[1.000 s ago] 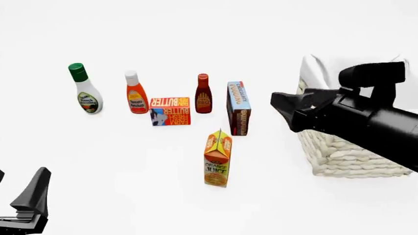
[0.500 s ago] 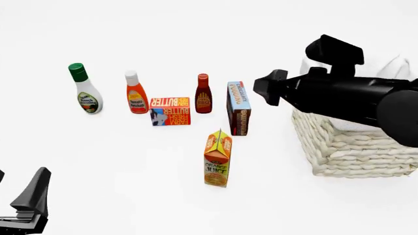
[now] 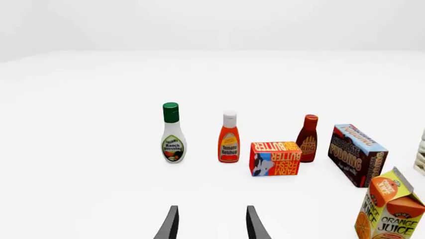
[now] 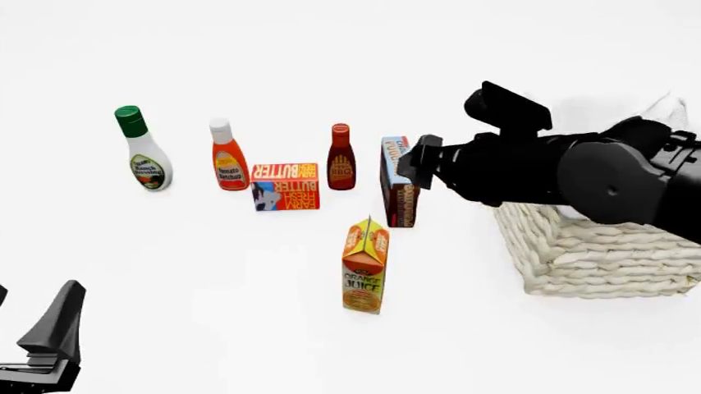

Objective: Pick the orange juice and place it in the basket.

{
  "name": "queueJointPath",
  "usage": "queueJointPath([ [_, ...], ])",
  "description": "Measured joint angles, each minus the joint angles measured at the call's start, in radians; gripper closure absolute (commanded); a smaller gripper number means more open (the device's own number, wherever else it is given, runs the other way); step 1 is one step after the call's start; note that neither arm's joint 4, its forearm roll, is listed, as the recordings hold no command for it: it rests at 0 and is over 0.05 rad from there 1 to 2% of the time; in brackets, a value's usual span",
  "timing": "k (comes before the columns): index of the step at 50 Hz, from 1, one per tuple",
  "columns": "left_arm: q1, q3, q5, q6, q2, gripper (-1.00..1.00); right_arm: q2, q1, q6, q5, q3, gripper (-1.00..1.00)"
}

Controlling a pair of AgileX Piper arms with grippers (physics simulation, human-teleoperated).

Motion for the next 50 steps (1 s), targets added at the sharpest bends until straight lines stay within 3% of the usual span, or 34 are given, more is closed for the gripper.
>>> queueJointPath([
  [32,0.000,0.000,0.000,0.000,0.000,-1.00,0.056,0.100,0.198,-0.060,0.074,-1.00],
  [50,0.000,0.000,0.000,0.000,0.000,-1.00,0.086,0.110,0.233,-0.069,0.067,-1.00],
])
